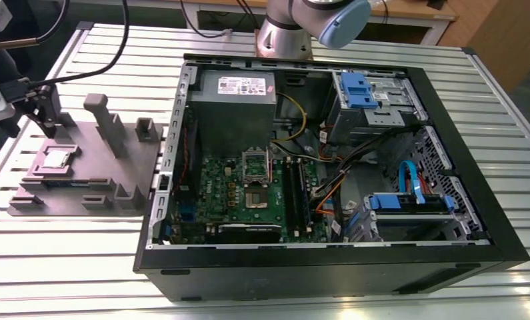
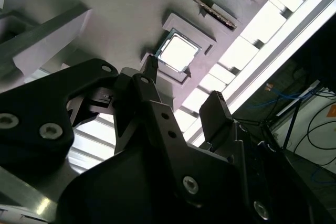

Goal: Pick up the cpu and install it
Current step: 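Pick up the cpu and move it towards the insertion slot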

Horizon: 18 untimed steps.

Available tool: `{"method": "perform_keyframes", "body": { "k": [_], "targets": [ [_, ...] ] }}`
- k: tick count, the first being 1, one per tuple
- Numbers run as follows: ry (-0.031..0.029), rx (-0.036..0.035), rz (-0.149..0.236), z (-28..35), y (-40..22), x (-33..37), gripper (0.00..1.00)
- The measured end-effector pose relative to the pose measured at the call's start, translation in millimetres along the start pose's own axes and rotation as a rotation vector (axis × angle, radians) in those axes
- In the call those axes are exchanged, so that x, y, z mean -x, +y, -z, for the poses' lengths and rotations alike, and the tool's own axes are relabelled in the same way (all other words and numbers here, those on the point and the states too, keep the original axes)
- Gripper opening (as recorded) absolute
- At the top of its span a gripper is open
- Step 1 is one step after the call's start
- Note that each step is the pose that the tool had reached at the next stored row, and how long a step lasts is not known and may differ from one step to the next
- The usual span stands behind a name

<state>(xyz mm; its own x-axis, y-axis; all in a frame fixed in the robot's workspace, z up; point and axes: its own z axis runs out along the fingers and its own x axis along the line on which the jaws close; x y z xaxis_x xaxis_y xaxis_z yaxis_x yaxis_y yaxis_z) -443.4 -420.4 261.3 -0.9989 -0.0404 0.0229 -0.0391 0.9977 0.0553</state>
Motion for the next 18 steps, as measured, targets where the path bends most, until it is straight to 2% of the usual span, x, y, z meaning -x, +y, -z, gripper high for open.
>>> {"method": "perform_keyframes", "body": {
  "k": [12,18],
  "targets": [
    [0.0,0.0007,0.0,-10.5,-0.5,0.4,0.59],
    [0.0,0.0008,0.0,-12.0,-0.5,0.4,0.59]
  ]
}}
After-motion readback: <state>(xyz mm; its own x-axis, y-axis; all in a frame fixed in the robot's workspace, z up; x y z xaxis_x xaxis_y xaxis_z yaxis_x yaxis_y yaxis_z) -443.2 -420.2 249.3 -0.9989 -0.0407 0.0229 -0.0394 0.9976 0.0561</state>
